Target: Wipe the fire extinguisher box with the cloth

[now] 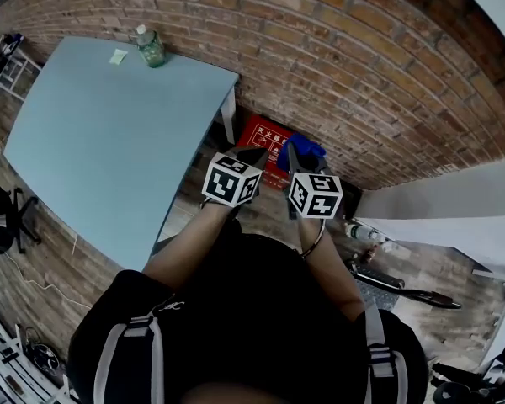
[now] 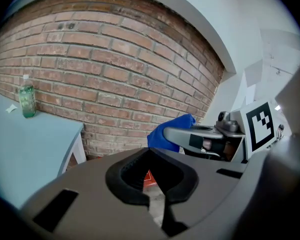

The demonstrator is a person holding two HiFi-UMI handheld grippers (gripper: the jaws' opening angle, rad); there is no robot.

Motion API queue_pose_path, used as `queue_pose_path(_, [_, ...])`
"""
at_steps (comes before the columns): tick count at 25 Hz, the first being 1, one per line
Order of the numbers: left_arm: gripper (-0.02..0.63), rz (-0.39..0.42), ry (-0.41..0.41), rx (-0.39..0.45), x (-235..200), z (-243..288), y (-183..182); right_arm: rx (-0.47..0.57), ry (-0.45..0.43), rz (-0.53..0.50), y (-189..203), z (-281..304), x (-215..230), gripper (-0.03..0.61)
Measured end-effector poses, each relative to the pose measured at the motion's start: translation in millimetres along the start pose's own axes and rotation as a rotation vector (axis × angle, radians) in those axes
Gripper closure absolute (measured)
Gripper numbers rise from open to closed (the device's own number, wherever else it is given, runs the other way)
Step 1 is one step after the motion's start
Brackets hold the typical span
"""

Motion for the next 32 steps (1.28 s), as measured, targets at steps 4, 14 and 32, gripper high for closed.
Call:
queue_pose_path(4, [0.620,0.013,0.014,0.012,-41.2,0.9,-26.4,-0.013,0.015,-0.007,-20.8,38.2,-5.8,0.537])
queue_pose_path(14, [0.620,-0.029,0.018,0.007,-141.4,-1.7,-55.1,-0.079,0.041,-0.016,-47.2,120.8,-25.0,0.537])
queue_pose_path(32, [0.620,-0.260,-0.120,-0.098,-181.0,25.6,-0.9,-0.339,-0.139,-0.030,43.2,201.7,19.2,0.537])
Point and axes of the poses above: the fingertips, and each gripper's own axes: z forward along the fingers, x to its right, y out of its underside, the point moved 7 cm from there along -z, backward along the fingers, and after that the axes turned 7 degrees about -x, right-handed, at the moved point
